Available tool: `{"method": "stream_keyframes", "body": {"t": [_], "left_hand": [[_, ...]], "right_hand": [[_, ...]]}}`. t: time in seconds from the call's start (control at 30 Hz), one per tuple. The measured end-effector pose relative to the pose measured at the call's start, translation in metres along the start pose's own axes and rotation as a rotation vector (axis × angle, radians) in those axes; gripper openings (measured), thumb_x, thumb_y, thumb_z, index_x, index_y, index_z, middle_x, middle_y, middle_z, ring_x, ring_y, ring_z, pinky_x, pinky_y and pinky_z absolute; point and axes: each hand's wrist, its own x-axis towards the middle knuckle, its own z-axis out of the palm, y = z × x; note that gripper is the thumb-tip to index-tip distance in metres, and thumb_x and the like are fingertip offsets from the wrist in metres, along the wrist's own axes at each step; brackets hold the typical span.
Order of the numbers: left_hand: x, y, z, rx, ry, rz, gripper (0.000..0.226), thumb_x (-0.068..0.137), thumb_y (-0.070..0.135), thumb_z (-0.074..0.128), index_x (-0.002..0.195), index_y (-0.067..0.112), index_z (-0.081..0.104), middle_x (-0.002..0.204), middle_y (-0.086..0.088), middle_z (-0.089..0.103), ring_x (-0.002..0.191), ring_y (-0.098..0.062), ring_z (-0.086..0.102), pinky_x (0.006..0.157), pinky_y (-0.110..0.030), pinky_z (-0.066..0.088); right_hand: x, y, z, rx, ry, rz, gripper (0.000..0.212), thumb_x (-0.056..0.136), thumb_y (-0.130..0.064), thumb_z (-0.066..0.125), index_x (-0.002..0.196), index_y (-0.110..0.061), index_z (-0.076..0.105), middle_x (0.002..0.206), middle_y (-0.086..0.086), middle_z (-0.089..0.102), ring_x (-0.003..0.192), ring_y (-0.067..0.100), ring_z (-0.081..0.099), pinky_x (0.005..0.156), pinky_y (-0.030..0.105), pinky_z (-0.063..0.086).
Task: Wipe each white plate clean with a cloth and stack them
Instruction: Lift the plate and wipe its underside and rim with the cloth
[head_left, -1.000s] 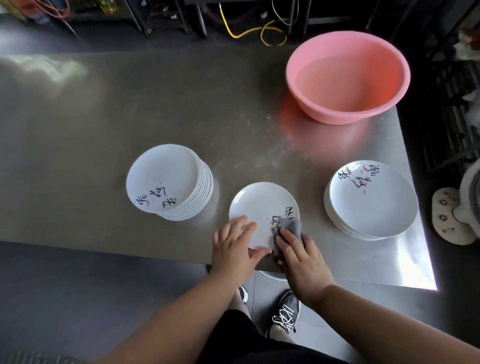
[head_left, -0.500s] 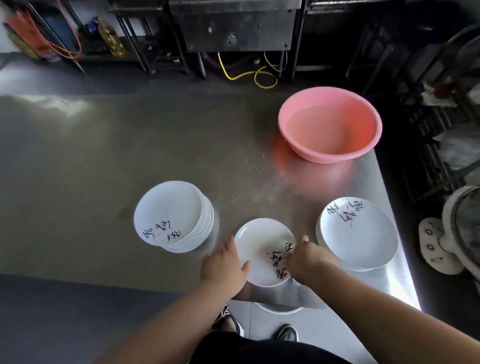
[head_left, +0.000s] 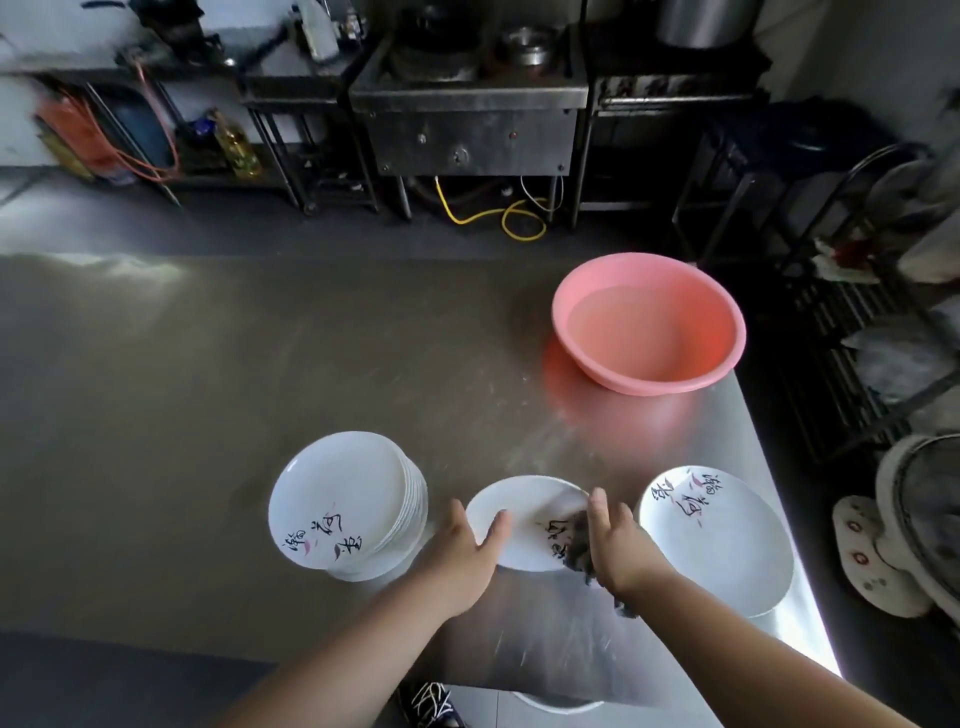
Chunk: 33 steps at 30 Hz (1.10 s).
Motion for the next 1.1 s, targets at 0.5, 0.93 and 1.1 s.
{"method": "stream_keyframes", "body": {"t": [0.5, 0.93, 1.1], "left_hand": [[-0.056, 0.088, -0.072, -1.098, -0.158, 0.362, 0.054, 0.09, 0.017, 0.071, 0.141, 0.021, 0.054, 0.136, -0.007, 0.069, 0.124, -0.032, 0.068, 0.083, -0.051, 0.061], [-0.117, 0.136, -0.063, -1.096, -0.076, 0.507, 0.047, 0.087, 0.02, 0.069, 0.133, 0.027, 0.06, 0.13, -0.012, 0.072, 0.117, -0.035, 0.07, 0.082, -0.051, 0.06], [-0.135, 0.148, -0.05, -1.169, -0.075, 0.536, 0.05, 0.09, 0.02, 0.067, 0.138, 0.027, 0.057, 0.135, -0.009, 0.07, 0.122, -0.03, 0.069, 0.083, -0.045, 0.059]], "right_hand": [[-0.062, -0.029, -0.115, -0.001, 0.44, -0.774, 0.044, 0.105, -0.052, 0.046, 0.147, -0.044, 0.038, 0.095, -0.024, 0.067, 0.089, 0.004, 0.065, 0.07, 0.025, 0.046], [-0.117, -0.073, -0.162, -0.117, 0.628, -1.287, 0.057, 0.103, -0.006, 0.055, 0.157, -0.015, 0.04, 0.159, -0.018, 0.037, 0.141, -0.012, 0.035, 0.112, 0.006, 0.026], [-0.123, -0.065, -0.132, -0.422, 0.562, -1.291, 0.063, 0.11, -0.03, 0.048, 0.162, 0.0, 0.028, 0.174, 0.009, 0.016, 0.162, 0.034, 0.01, 0.13, 0.048, 0.019]]}}
